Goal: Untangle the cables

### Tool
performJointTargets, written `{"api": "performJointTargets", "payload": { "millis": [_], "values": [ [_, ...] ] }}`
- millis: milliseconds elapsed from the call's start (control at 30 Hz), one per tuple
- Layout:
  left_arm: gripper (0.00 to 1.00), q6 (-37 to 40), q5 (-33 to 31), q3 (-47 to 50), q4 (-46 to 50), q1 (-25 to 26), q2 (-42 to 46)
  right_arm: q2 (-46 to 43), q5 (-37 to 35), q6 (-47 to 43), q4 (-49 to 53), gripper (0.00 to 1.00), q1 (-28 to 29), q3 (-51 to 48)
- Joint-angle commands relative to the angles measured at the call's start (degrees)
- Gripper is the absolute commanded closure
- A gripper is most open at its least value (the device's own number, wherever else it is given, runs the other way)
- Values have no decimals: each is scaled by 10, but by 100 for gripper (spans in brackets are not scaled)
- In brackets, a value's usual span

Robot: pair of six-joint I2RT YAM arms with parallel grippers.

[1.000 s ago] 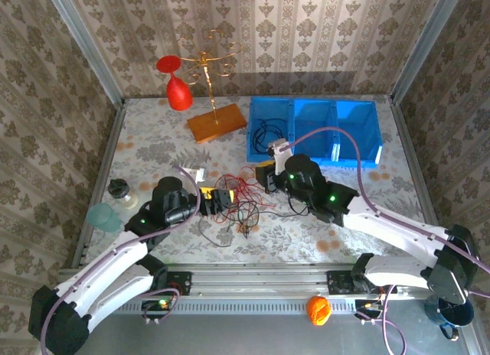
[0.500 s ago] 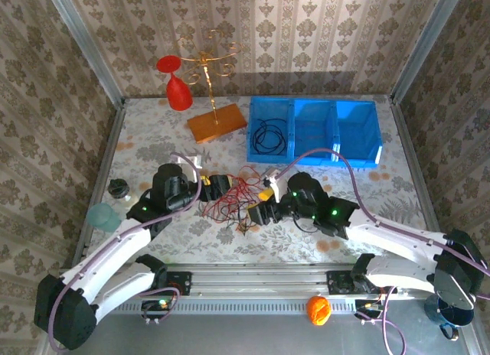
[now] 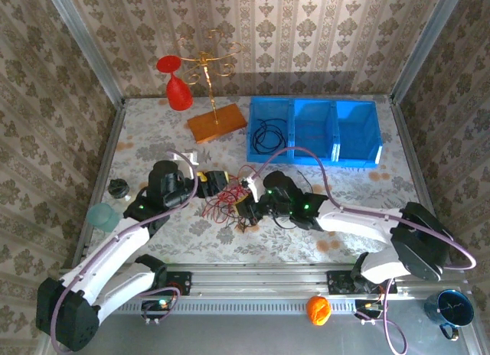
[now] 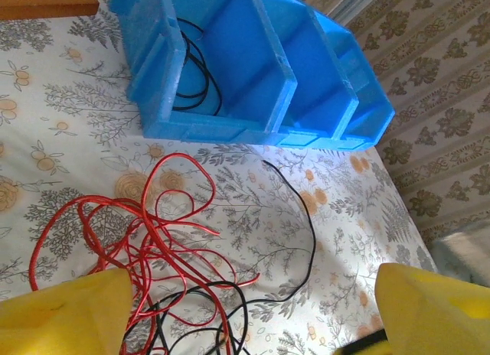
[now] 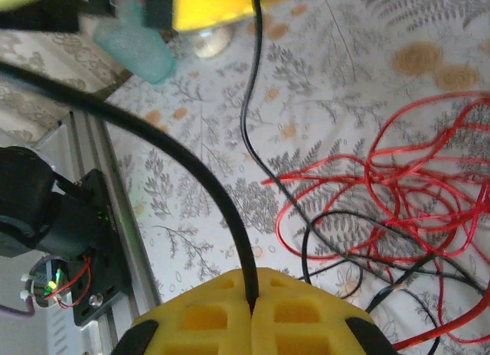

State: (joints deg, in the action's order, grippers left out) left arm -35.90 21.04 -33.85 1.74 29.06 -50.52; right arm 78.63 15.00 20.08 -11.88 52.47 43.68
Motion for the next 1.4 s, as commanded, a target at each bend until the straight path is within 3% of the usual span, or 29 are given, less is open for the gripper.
{"api": "performJointTargets", "payload": {
  "millis": [0, 200, 533, 800, 933, 1100, 1267, 1367],
  "values": [
    [3, 12, 4, -1, 11, -8, 5, -86, -59, 6, 9, 100, 9, 27],
    [0, 0, -16, 32, 4, -8, 33, -210, -166, -40, 120, 100, 9, 90],
    [1, -35, -17, 98, -41, 7, 40, -242, -253, -89, 155, 100, 5, 159],
    [0, 9, -46, 132, -169, 152, 44, -217, -299, -89, 163, 100, 5, 185],
    [0, 32, -100, 170, -199, 194, 73, -217, -303, -84, 166, 100, 5, 194],
    [0, 83, -217, 196, -256, 267, 73, -216, -292, -64, 170, 100, 5, 200],
    [0, 108, -252, 219, -414, 289, -4, -214, -290, -47, 165, 100, 5, 202],
    [0, 129, -244, 197, -459, 296, -70, -215, -290, -33, 161, 100, 4, 204]
  ]
}}
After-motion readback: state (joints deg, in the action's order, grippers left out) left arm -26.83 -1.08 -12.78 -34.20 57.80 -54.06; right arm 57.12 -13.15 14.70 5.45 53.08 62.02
